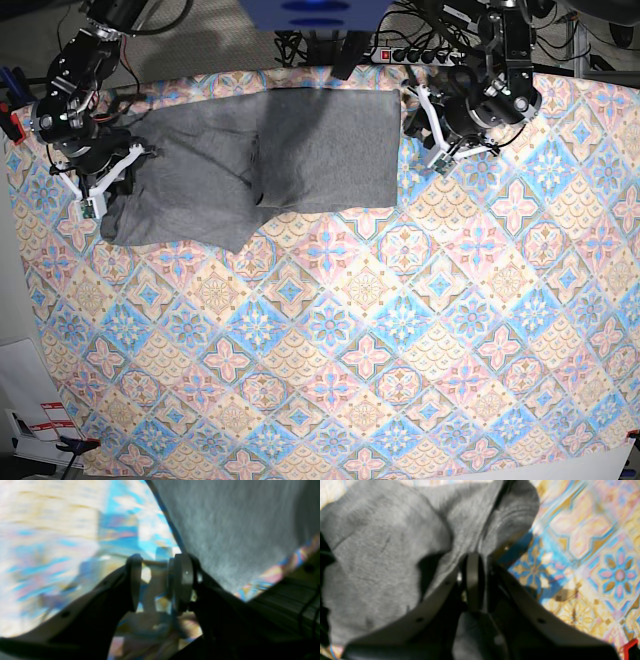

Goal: Fold the T-shirt properly

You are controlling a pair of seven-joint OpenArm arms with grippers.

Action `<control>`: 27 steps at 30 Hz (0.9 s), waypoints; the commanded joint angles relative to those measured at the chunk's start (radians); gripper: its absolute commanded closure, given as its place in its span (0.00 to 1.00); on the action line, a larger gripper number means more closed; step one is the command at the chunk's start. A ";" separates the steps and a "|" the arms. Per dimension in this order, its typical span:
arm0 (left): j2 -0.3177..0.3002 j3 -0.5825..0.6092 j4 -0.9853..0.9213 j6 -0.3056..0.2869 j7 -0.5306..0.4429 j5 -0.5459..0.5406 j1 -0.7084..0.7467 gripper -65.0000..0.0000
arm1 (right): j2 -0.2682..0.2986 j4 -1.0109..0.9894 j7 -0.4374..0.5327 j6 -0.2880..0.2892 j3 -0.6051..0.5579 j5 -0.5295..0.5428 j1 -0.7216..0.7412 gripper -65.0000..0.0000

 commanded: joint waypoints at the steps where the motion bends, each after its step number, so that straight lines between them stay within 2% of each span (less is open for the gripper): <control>1: -0.002 0.015 0.016 -0.006 -0.021 -0.011 -0.011 0.69 | 0.011 0.016 0.001 0.002 0.005 0.004 0.017 0.94; 5: 0.011 0.073 0.007 -0.006 -0.019 -0.017 -0.040 0.69 | 0.011 0.007 -0.015 0.002 0.043 0.003 0.068 0.94; 8: 0.056 0.081 -0.010 -0.006 -0.013 0.003 -0.078 0.69 | 0.011 0.005 -0.030 0.002 0.075 -0.013 0.120 0.94; 13: 0.120 0.081 -0.164 -0.006 -0.013 0.023 -0.179 0.69 | 0.021 0.010 -0.122 0.002 0.075 -0.123 0.200 0.94; 21: 0.225 0.093 -0.332 -0.006 -0.013 0.023 -0.302 0.69 | 0.024 0.016 -0.150 0.002 0.074 -0.125 0.237 0.94; 25: 0.231 0.141 -0.342 -0.006 -0.013 0.021 -0.316 0.69 | 0.022 0.016 -0.156 0.002 0.080 -0.125 0.238 0.93; 27: 0.225 0.139 -0.342 -0.006 -0.013 0.021 -0.314 0.69 | 0.024 0.010 -0.156 0.002 0.081 -0.125 0.238 0.90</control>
